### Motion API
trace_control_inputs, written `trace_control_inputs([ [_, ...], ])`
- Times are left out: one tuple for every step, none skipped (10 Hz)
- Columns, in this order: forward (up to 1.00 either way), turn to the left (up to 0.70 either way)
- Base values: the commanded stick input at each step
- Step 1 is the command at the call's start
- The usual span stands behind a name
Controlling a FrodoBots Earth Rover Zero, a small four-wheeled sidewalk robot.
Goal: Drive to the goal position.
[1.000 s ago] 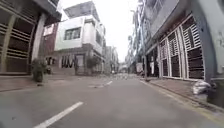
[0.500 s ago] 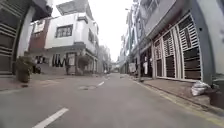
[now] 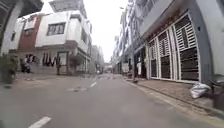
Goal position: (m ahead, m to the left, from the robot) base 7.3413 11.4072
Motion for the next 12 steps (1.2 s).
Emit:
trace_control_inputs([
  [0.7,0.0],
  [0.7,0.0],
  [0.7,0.0],
  [0.7,0.0],
  [0.7,0.0],
  [0.7,0.0],
  [0.7,0.0],
  [0.7,-0.02],
  [0.7,-0.18],
  [0.7,-0.35],
  [0.7,-0.35],
  [0.7,-0.34],
])
